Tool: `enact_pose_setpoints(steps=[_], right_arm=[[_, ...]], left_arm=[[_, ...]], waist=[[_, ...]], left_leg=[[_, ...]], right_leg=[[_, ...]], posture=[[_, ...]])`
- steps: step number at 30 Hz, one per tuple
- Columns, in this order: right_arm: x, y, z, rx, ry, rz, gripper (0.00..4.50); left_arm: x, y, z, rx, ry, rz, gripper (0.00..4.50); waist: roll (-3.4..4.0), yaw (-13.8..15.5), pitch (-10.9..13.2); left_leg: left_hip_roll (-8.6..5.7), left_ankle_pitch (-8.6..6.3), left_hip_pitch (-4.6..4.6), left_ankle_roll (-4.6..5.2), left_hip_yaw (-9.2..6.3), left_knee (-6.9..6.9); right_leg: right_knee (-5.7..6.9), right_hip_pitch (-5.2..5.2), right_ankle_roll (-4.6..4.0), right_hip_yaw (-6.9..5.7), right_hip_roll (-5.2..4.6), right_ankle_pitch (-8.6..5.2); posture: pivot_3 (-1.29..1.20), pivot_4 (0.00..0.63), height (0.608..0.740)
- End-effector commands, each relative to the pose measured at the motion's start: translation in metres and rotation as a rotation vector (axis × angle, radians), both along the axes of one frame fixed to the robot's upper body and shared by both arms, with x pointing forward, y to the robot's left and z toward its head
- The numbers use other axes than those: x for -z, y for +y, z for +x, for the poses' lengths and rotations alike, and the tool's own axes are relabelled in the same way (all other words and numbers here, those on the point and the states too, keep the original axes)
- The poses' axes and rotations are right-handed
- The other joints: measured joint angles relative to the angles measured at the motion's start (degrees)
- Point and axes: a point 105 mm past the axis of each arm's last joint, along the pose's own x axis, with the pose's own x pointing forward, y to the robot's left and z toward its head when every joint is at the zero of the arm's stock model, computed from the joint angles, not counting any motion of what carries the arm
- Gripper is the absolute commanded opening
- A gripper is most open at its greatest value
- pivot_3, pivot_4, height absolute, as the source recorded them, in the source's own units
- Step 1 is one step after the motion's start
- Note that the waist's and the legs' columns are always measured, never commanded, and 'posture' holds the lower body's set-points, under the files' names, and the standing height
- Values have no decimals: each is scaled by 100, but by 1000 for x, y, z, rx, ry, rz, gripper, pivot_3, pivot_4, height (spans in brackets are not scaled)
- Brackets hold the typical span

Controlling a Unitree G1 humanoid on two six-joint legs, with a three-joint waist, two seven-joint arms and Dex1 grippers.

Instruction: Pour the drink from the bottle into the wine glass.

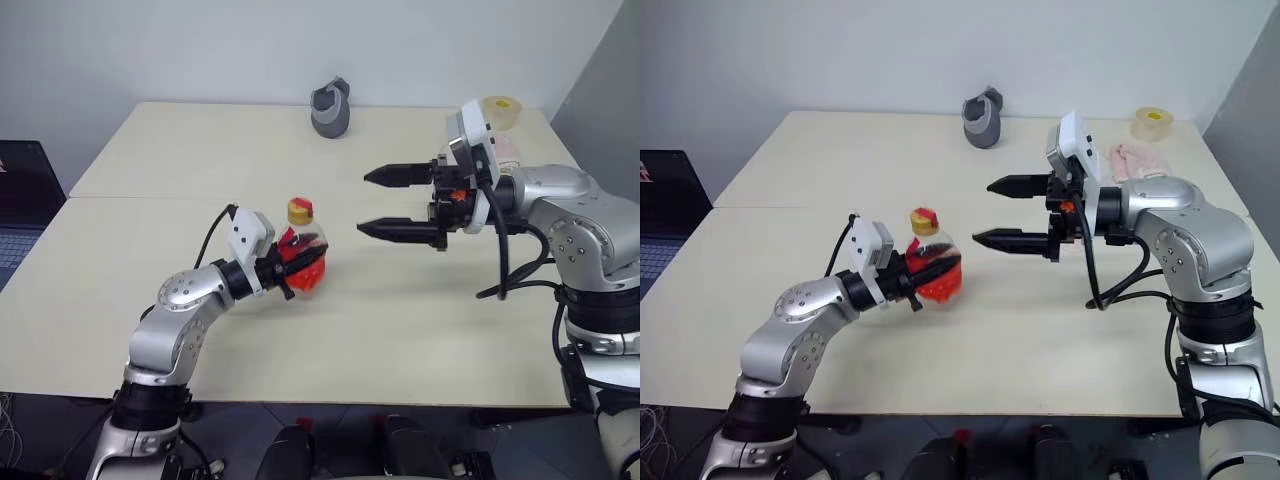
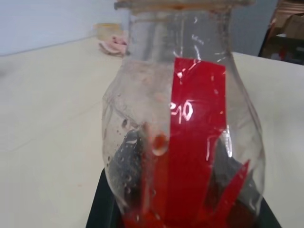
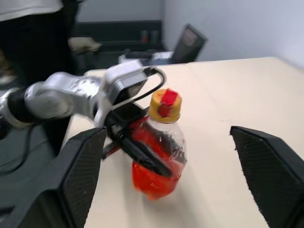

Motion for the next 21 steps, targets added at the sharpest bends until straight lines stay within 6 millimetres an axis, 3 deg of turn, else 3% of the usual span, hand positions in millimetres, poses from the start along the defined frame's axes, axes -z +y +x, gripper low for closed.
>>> enact_pose_setpoints(steps=[1, 10, 21], right_arm=[[-13, -1, 8, 131, -65, 75, 4500], [-10, 18, 35, 311, -131, 128, 4500], [-6, 33, 45, 345, -145, 134, 4500]], left_arm=[[-19, -6, 13, -14, -104, -17, 993], [-29, -37, 38, 4, -161, -78, 991], [-26, -49, 40, 51, -160, -77, 991]], waist=[[0, -1, 0], [0, -12, 0], [0, -60, 0]], left_leg=[[0, 1, 0, -3, -1, -1], [-7, 6, -4, -10, 1, 0], [-5, 6, -3, -11, -1, -3]], right_leg=[[-1, 0, 0, 1, 0, 0], [-3, -3, 0, 4, -8, 0], [1, -9, 0, 6, -3, 0]], posture=[[0, 150, 740], [0, 150, 740], [0, 150, 740]])
